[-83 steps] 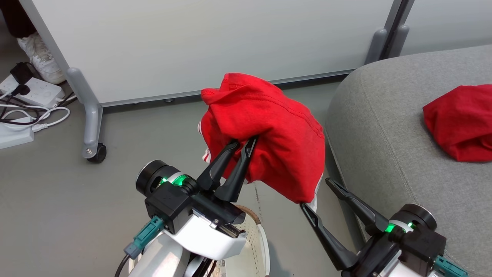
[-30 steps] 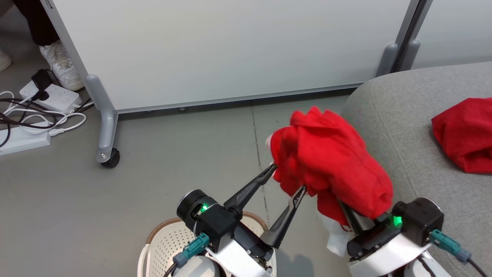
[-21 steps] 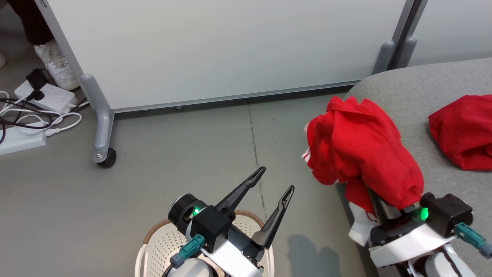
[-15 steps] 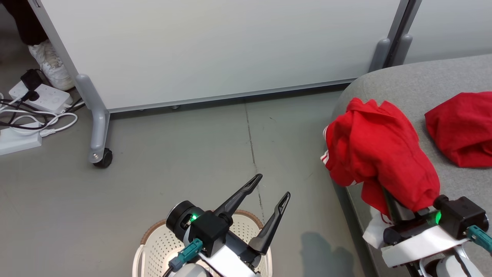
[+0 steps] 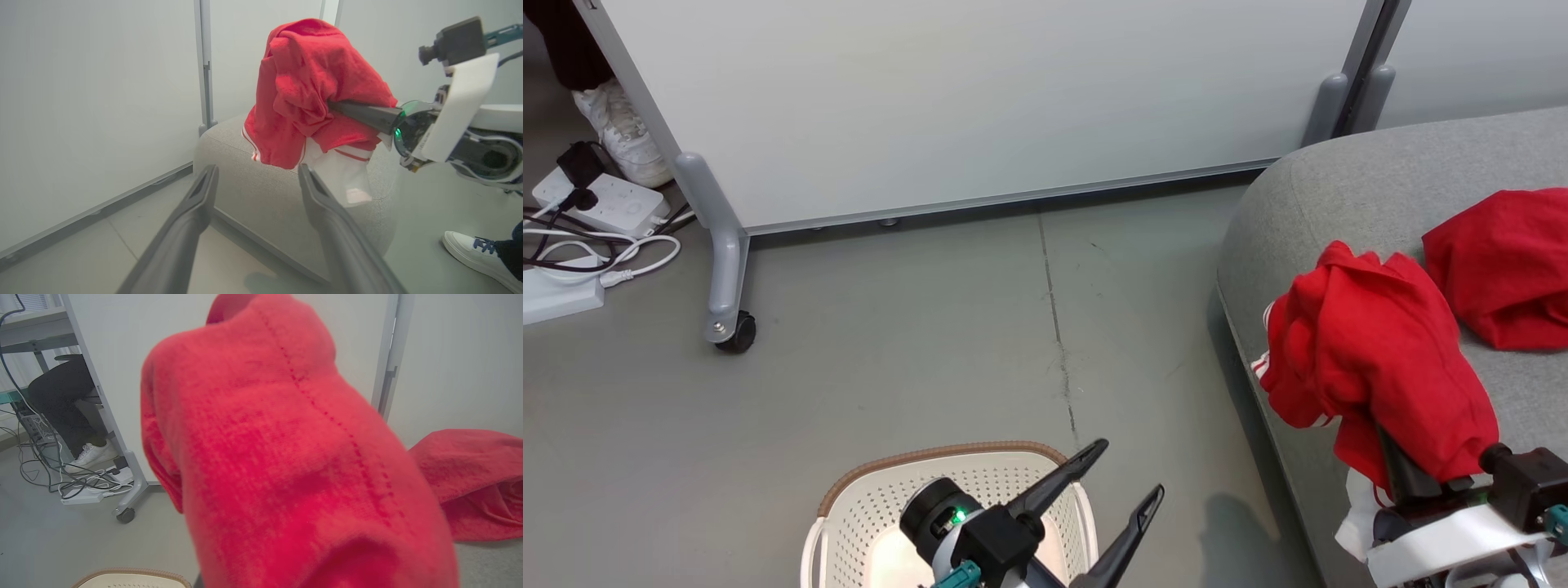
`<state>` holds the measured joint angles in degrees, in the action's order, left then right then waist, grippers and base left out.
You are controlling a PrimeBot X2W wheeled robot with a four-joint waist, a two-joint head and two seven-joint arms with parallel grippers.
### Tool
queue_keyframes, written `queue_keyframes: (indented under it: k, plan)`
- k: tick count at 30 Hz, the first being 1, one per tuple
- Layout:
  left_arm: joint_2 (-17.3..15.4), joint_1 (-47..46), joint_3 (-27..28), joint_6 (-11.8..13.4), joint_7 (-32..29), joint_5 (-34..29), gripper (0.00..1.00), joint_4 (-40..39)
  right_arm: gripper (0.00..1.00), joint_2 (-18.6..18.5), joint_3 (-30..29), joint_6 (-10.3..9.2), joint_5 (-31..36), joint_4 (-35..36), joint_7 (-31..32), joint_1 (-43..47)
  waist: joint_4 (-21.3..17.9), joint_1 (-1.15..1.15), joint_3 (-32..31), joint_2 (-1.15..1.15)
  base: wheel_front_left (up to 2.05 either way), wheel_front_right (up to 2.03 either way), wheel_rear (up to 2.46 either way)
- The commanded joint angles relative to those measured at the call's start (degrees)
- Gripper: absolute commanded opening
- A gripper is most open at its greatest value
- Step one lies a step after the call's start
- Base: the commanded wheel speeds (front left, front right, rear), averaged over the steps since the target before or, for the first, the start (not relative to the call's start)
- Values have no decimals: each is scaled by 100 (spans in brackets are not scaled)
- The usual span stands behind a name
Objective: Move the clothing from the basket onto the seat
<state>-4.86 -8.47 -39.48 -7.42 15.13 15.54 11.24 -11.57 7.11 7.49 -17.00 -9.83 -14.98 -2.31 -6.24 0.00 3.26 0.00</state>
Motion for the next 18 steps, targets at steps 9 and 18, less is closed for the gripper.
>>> queue_keyframes:
  k: [9, 18]
  plan:
    - [-100, 100, -148, -8, 0, 110, 100, 111, 0, 5, -85, 2, 41, -117, -28, 101, 9, 0, 9, 0, 0, 0, 0]
    - [-81, 105, -168, -8, 0, -89, 100, 133, 0, 3, -73, 2, 39, -139, -28, 89, 13, 0, 0, 0, 0, 0, 0]
